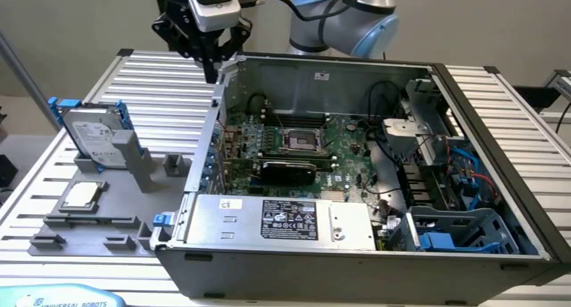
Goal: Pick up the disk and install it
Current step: 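Reach for the disk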
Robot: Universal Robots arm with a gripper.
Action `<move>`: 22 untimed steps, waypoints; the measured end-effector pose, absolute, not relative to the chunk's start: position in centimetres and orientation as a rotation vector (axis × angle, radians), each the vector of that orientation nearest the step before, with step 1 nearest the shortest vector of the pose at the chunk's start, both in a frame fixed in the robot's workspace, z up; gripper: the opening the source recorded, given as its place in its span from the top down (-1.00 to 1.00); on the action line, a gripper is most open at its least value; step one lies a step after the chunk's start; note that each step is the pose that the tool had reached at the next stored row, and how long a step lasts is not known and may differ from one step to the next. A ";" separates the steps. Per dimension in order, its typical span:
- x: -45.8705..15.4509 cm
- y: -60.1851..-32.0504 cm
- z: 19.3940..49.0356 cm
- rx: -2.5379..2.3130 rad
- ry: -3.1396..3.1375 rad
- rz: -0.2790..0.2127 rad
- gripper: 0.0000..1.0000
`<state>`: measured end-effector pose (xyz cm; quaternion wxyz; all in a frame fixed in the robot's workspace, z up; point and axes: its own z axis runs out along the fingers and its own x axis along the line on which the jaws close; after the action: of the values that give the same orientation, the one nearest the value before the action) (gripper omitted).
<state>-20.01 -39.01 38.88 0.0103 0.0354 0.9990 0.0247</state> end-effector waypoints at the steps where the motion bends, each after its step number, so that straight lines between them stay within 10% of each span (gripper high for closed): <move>1: -20.5 -38.9 38.8 0.110 3.118 0.077 0.79; 22: -30.0 -37.6 38.1 0.111 3.122 0.077 0.79</move>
<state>-30.01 -37.59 38.13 0.0083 0.0354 0.9990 0.0246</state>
